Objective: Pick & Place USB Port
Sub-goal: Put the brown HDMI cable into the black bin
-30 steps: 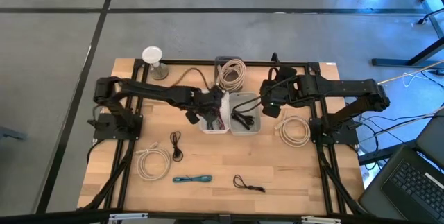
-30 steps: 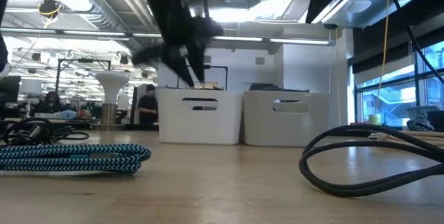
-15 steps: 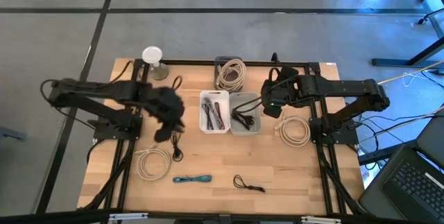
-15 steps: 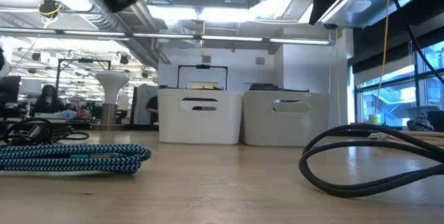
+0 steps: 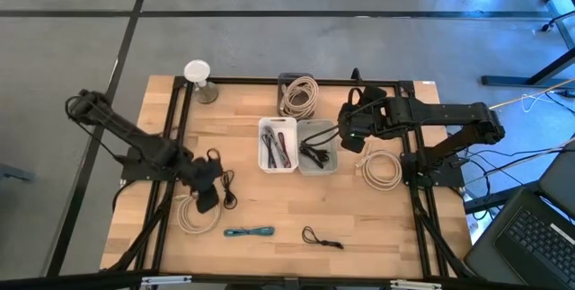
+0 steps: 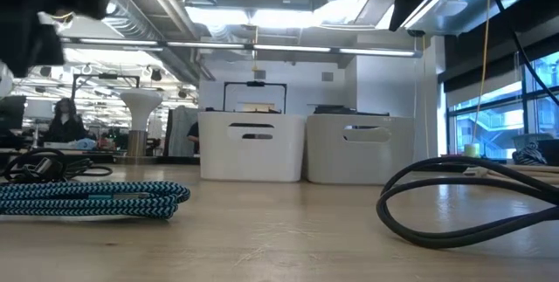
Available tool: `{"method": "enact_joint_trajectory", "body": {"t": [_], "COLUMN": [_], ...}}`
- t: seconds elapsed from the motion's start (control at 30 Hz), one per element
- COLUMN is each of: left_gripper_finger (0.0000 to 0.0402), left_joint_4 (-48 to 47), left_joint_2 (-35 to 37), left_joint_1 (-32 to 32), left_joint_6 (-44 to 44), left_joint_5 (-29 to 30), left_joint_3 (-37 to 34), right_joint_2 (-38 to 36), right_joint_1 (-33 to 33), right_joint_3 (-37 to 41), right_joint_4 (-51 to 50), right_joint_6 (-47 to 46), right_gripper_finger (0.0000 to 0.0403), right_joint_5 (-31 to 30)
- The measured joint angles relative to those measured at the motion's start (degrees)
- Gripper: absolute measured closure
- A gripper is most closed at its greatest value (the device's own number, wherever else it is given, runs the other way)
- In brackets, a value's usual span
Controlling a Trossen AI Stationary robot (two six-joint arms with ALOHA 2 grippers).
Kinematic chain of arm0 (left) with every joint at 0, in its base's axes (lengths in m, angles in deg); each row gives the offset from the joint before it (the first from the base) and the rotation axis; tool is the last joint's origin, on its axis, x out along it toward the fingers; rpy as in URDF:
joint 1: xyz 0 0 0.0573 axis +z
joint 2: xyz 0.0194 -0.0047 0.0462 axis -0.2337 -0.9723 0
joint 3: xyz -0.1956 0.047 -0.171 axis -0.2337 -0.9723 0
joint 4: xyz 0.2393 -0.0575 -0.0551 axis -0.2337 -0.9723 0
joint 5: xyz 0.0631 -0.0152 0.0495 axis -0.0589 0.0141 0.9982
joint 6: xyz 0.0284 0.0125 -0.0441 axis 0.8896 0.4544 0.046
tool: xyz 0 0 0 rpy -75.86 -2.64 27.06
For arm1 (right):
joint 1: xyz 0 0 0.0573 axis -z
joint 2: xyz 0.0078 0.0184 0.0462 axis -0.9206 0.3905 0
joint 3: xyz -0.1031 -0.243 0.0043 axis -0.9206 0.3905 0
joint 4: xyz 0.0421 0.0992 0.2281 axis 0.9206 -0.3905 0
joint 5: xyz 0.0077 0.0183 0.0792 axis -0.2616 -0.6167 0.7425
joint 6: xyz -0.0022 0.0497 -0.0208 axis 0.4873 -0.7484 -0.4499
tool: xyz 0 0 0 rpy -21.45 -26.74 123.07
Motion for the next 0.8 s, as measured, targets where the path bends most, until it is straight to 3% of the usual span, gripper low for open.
{"method": "enact_joint_trajectory", "body": {"t": [0.13, 0.37, 0.8], "left_gripper_finger": [0.0320, 0.0320, 0.0320], "left_joint_4": [5.92, 11.24, 14.27], "left_joint_2": [-2.05, -8.10, -21.84], "left_joint_1": [-6.54, -13.57, -15.41], "left_joint_6": [-9.47, -16.71, -21.31], "left_joint_5": [-0.43, 3.37, 1.36], "left_joint_3": [-2.18, -2.20, -2.20], "right_joint_2": [0.00, 0.00, 0.00], "right_joint_1": [0.00, -0.02, 0.00], "right_joint_3": [0.00, 0.00, 0.00], "right_joint_4": [0.00, 0.00, 0.54], "right_joint_6": [0.11, 0.11, -0.01], "right_gripper_finger": [0.0148, 0.0148, 0.0148], "right_joint_5": [0.00, 0.00, 0.00]}}
